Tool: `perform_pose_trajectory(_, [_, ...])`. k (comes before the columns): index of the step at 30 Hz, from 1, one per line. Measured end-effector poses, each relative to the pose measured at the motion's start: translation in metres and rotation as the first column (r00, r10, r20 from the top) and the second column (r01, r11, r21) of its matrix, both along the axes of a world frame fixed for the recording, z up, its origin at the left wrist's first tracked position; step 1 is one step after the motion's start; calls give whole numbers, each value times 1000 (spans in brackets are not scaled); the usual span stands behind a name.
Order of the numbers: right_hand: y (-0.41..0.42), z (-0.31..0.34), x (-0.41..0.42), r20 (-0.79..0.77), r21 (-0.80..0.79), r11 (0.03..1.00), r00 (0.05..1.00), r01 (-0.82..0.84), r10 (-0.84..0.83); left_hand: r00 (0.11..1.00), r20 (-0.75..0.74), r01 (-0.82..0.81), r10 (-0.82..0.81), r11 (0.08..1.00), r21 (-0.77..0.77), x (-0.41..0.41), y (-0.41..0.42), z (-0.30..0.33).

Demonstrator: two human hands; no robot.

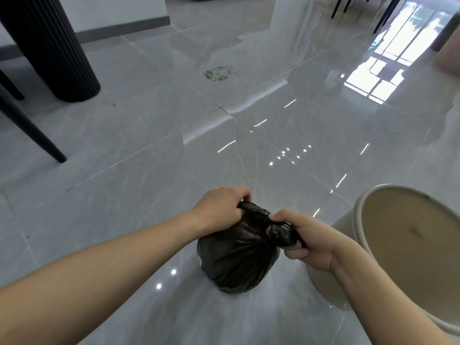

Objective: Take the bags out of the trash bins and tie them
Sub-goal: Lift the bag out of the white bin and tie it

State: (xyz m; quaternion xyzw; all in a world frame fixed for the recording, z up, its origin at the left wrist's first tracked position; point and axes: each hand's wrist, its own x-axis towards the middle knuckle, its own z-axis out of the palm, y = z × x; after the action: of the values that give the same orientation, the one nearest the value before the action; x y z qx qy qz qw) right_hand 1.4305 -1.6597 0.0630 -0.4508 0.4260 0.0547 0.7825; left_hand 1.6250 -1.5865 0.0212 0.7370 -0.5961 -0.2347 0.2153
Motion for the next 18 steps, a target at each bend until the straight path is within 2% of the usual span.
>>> perform_pose_trajectory(4, [-1,-4,-3,120,125,986,985,108,-123,996,-20,84,-83,991,100,6,-1,3])
perform_pose_trajectory(7, [-3,-9,-9,103,139,976,978,166,-181,987,-136,106,-87,984,145,9,9,10])
perform_pose_trajectory(9, [-4,-10,-11,50,98,984,987,150,-155,976,-219,28,-9,996,81,8,16,13])
perform_pose_trajectory(13, [-4,-12,-11,-90,-25,986,982,162,-164,969,-243,-25,42,997,74,0,22,13])
perform_pose_trajectory(18, [-5,-8,-8,-104,-130,981,982,145,-159,960,-249,-119,126,992,43,-6,24,11])
